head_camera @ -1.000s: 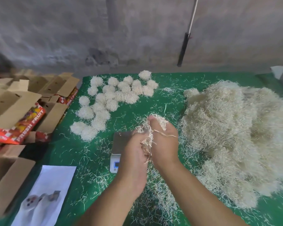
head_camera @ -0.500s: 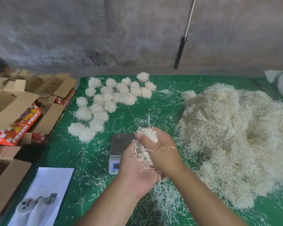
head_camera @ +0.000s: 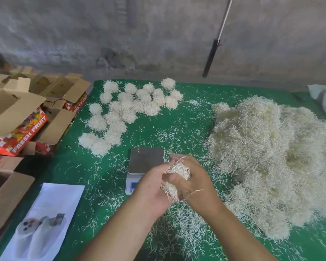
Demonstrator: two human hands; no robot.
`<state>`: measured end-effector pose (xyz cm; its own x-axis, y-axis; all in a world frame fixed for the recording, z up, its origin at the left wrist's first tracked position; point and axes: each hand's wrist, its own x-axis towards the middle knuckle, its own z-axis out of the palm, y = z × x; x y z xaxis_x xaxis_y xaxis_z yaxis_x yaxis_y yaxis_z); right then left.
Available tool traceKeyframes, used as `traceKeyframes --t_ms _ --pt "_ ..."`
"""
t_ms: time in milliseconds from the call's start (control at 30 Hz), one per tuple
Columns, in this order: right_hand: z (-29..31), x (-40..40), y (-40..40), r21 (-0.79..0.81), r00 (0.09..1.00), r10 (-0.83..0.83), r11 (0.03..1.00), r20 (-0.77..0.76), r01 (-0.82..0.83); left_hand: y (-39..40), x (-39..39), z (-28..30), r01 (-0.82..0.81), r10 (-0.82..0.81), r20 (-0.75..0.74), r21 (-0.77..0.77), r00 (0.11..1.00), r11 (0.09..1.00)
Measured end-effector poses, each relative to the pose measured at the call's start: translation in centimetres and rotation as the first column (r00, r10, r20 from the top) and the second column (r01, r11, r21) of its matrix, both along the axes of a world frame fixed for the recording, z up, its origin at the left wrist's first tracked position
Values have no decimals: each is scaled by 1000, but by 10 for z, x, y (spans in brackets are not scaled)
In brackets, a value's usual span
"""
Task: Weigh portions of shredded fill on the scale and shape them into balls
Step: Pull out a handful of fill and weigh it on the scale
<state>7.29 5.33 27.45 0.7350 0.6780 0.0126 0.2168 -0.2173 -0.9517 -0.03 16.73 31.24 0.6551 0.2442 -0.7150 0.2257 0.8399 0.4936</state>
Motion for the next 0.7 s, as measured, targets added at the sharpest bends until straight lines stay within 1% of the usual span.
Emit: traceKeyframes --t_ms 33,100,133,167,200,233,267,300,333,367,400,433,467,500,533,567,667,700 --pt "-1 -1 -2 -2 999 -8 1000 -44 8 -1 1 -7 -19 19 0 12 1000 1000" --pt "-3 -6 -8 -7 993 -25 1000 -117 24 -4 6 -21 -79 82 -33 88 996 993" --pt "-3 -8 -10 -1 980 -49 999 -193 50 -7 8 -26 -116 124 -52 127 991 985" --pt "-4 -11 -12 28 944 -75 996 -320 89 -9 10 -31 -160 170 -59 153 984 975" --pt "-7 -12 -14 73 867 -97 986 -489 151 -11 12 -35 -211 224 -60 174 973 962" --pt "-11 -15 -15 102 739 -105 968 -665 228 -13 13 -40 -260 276 -58 199 959 945" --pt "-13 -16 -16 103 584 -97 949 -806 299 -15 14 -43 -292 313 -52 246 948 924" --pt "-17 -16 -17 87 455 -84 935 -887 343 -16 14 -45 -296 320 -29 308 947 904" --pt "-20 -16 -17 108 381 -37 930 -924 352 -20 13 -48 -273 293 7 391 956 879" --pt "-19 -17 -16 168 349 38 922 -936 349 -26 12 -50 -231 239 49 503 970 833" --pt "-16 -19 -14 224 337 100 908 -936 355 -31 10 -52 -156 139 79 662 987 733" --pt "-13 -20 -11 249 352 117 900 -929 357 -37 9 -55 -55 -1 67 836 998 545" --pt "-10 -21 -8 243 372 98 899 -923 364 -42 7 -61 44 -127 -11 963 992 267" --pt "-8 -19 -4 232 381 78 895 -921 380 -45 8 -68 128 -190 -127 992 974 -7" --pt "-8 -17 -2 234 387 71 890 -919 392 -46 10 -71 180 -197 -212 969 957 -167" --pt "-9 -15 0 229 400 58 889 -915 396 -47 12 -70 205 -196 -247 956 949 -212" --pt "-7 -8 -2 225 455 21 889 -890 399 -53 17 -63 217 -210 -250 962 945 -169" --pt "-7 -6 -5 232 472 20 889 -881 394 -59 16 -61 223 -241 -248 966 938 -128"
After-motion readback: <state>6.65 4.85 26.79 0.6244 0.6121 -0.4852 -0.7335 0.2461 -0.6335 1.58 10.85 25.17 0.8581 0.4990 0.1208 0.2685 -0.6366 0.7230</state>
